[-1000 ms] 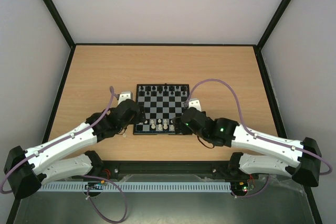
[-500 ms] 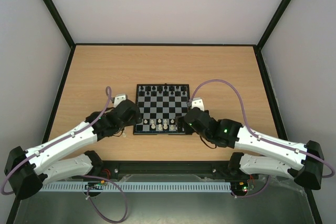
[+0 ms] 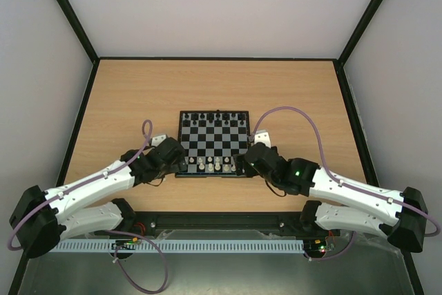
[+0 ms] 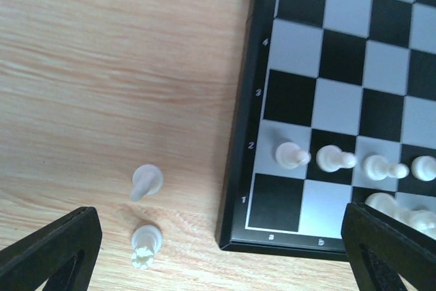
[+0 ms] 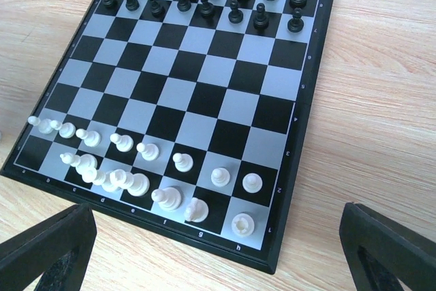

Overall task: Set up the chess pieces on the board
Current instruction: Pick up the chess piece at the center of the board.

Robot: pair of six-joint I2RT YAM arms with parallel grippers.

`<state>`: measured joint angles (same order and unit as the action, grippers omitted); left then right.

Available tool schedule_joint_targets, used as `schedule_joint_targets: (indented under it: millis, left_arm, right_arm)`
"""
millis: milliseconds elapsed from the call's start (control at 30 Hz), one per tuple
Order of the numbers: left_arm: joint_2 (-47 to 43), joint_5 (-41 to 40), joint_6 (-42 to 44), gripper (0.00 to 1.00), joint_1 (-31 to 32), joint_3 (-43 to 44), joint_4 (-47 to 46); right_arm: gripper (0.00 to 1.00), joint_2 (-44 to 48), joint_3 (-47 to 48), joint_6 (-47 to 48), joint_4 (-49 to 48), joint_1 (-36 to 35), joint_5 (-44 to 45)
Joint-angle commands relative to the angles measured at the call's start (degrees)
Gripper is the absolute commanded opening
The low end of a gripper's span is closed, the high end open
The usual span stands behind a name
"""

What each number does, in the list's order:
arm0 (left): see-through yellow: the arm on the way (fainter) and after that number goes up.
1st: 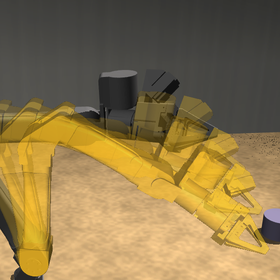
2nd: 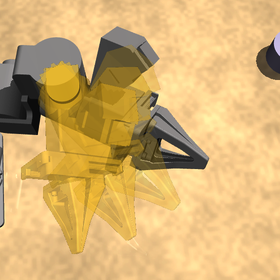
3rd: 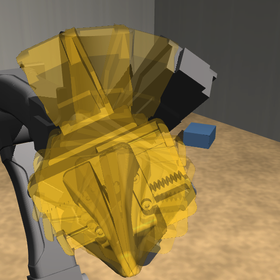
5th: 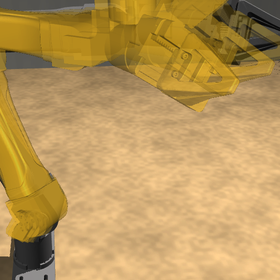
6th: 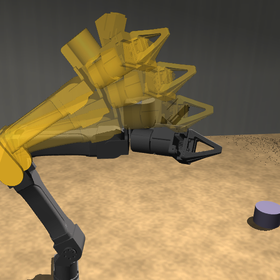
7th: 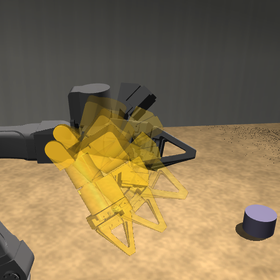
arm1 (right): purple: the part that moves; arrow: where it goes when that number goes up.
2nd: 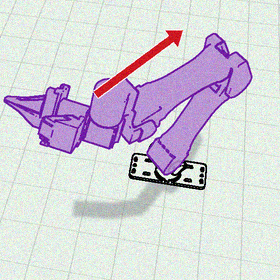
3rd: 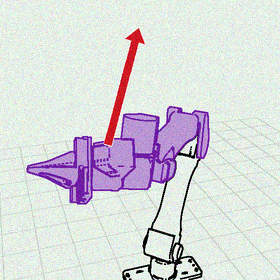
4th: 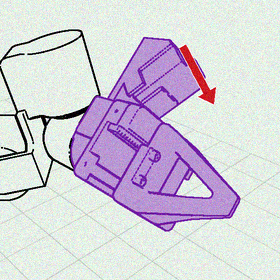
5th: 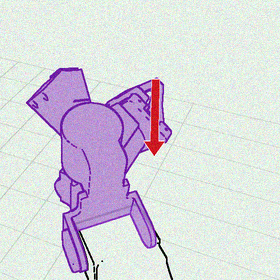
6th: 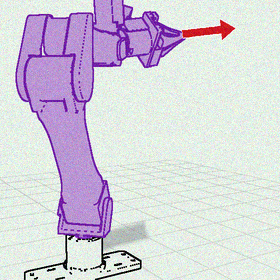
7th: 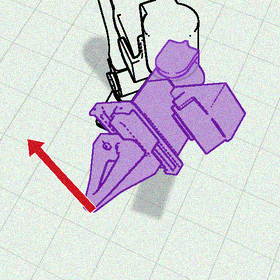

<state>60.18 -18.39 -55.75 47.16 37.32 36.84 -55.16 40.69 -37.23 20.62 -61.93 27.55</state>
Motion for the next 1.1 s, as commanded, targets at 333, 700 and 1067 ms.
schedule_joint_targets:
  millis: [333,700,1067]
  left_arm:
    - [1.3,-1.5,-2.3,0.99,-3.5,-5.8,-4.9]
    - [3.1,0.4,1.0,0.77,-7.5,-7.4,-7.7]
    - [3.3,1.5,0.7,0.61,-7.6,-10.7,-10.1]
  right_arm:
    - [0.99,0.4,-2.2,2.1,-2.2,0.7,-0.2]
    - [0.98,1.0,-2.7,2.2,-2.2,0.7,-0.3]
    - [0.99,0.4,-2.6,2.4,-2.4,0.7,-0.3]
